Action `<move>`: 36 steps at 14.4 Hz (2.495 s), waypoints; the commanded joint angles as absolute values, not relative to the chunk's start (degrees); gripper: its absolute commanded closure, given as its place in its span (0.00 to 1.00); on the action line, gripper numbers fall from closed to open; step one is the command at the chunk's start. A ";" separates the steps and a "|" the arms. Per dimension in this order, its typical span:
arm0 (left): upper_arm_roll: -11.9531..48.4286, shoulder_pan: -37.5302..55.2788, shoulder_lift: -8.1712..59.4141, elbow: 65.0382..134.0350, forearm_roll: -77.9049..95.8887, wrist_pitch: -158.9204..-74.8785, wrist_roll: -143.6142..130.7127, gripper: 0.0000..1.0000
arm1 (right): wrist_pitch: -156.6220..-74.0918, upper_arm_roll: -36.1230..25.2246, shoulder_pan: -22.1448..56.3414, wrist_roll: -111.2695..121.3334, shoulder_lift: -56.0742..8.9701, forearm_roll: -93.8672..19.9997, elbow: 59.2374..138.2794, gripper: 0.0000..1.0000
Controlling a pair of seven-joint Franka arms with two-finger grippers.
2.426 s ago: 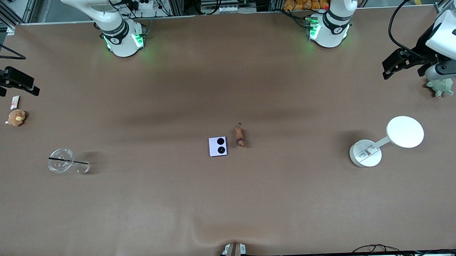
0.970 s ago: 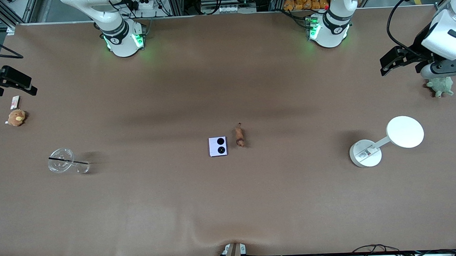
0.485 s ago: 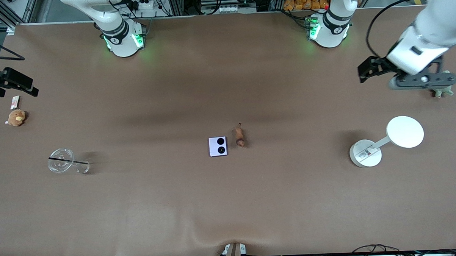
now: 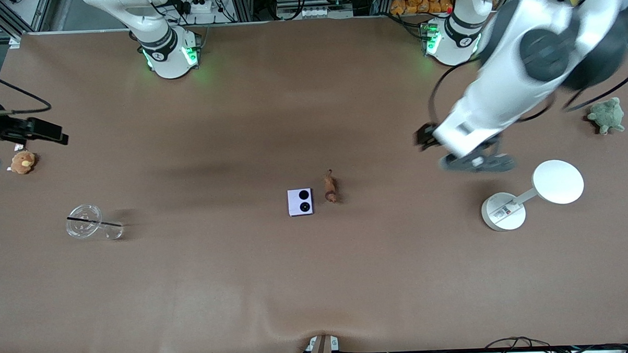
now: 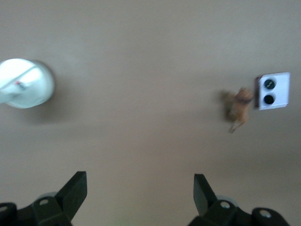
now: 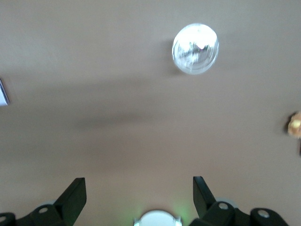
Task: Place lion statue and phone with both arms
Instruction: 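Move the left gripper to the lion figurine while the right gripper reaches out, then grasp the lion figurine with the left gripper while the right gripper approaches, then grasp the white phone with the right gripper while the left gripper carries lion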
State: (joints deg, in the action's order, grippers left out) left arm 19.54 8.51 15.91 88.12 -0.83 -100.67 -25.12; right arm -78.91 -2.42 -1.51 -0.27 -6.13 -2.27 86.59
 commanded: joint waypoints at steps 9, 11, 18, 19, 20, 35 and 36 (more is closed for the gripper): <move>10.13 31.79 40.59 77.87 -9.40 -124.26 -52.47 0.00 | -66.89 -1.67 -3.16 -11.04 -15.38 -14.40 86.57 0.00; 5.73 35.84 43.14 77.87 -9.23 -126.03 -53.60 0.00 | -66.88 -1.67 -3.69 -15.62 -15.99 -19.74 86.57 0.00; 5.10 37.35 47.89 78.05 -9.32 -129.02 -54.49 0.10 | -72.84 -1.67 0.78 -38.98 -20.21 -31.73 86.48 0.00; 5.10 37.53 48.42 78.05 -9.23 -129.89 -54.49 0.12 | -74.43 -1.67 2.53 -43.81 -20.82 -31.73 86.31 0.00; 5.10 37.70 48.86 78.05 -9.32 -130.69 -54.49 0.16 | -76.10 -1.67 4.64 -48.12 -21.61 -31.64 86.05 0.00; 5.36 27.79 42.64 78.84 -8.97 -126.13 -45.02 1.00 | -98.94 -1.58 26.28 -44.16 -26.72 -11.08 86.66 0.00; 5.97 25.16 41.23 79.97 -9.05 -125.25 -42.22 1.00 | -100.44 -1.50 26.28 -38.90 -26.81 -11.16 86.75 0.00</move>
State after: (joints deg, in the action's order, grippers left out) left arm 4.76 28.82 44.90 77.89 -8.43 -127.83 -46.01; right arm -98.23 -1.11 25.80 -47.83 -26.80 -13.03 86.97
